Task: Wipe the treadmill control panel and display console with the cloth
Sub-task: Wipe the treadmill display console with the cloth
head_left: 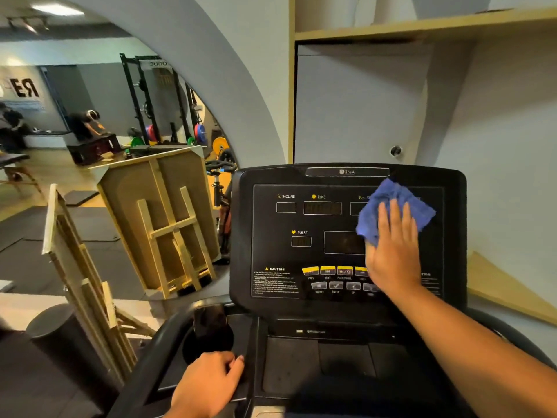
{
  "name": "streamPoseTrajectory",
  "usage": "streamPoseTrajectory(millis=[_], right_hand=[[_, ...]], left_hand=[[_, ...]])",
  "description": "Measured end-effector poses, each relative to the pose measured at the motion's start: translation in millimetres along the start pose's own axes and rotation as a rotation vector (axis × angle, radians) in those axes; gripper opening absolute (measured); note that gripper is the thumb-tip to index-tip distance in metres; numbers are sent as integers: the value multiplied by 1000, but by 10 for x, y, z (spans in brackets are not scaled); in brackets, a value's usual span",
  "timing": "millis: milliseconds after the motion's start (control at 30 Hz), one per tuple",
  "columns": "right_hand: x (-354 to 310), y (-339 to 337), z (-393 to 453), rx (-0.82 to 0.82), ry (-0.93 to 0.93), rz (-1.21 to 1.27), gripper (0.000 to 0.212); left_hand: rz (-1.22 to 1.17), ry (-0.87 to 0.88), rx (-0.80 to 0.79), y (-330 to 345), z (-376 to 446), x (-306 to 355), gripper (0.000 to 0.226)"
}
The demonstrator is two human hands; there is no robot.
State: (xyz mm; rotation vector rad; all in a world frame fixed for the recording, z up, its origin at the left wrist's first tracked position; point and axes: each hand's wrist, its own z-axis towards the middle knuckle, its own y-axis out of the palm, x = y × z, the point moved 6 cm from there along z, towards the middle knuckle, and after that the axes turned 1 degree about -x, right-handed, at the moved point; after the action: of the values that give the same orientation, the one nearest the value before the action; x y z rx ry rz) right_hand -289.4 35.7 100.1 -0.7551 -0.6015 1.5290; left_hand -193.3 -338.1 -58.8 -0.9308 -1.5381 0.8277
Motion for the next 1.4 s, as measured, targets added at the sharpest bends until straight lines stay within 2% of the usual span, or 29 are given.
streamPoseTrajectory(millis=[67, 100, 133, 267, 367, 400, 467, 567, 633, 700, 767, 900, 967, 1033, 1133, 1300, 1400], right_hand=[[-54, -92, 223, 45, 149, 39, 73], [-204, -101, 299, 59, 164, 43, 74], [-419, -71, 344, 58, 115, 31, 75], [-1143, 177, 266, -15, -278, -60, 76], [-898, 100, 261, -15, -429, -78, 79], [-694, 78, 250, -22, -430, -79, 79], [-124, 5, 235, -22, -260, -12, 76], [626, -200, 231, 40, 134, 73, 72], [701, -254, 306, 67, 281, 65, 74], [441, -257, 433, 79, 323, 67, 74], [-109, -188, 567, 62, 180, 33, 72], [-1495, 51, 596, -13, -407, -41, 75], [-1748, 125, 549, -52, -586, -63, 74], [-1586, 84, 581, -51, -611, -67, 73], [-987, -37, 597, -37, -464, -29, 79], [264, -278, 506, 42, 60, 101, 69], [281, -250, 512, 71, 248, 103, 68]], left_hand=[[2, -10, -11, -9, 10, 3, 45], [2, -13, -13, -12, 14, 2, 45], [3, -16, -17, -12, 16, 0, 45], [-5, -18, -19, -2, 28, -10, 43], [0, -40, -31, 19, 53, -22, 41], [5, -51, -42, 27, 60, -26, 41], [12, -60, -53, 32, 75, -24, 41], [23, -58, -66, 47, 100, -29, 42], [15, -63, -74, 56, 97, -36, 42], [8, -65, -69, 38, 100, -34, 42], [7, -65, -62, 33, 106, -31, 43], [-9, -72, -39, 61, 94, -56, 41], [-20, -62, -33, 58, 103, -71, 42], [-10, -54, -35, 52, 111, -76, 42], [-11, -56, -58, 67, 97, -74, 41], [-17, -57, -70, 60, 91, -67, 41], [-19, -61, -60, 28, 88, -57, 42]])
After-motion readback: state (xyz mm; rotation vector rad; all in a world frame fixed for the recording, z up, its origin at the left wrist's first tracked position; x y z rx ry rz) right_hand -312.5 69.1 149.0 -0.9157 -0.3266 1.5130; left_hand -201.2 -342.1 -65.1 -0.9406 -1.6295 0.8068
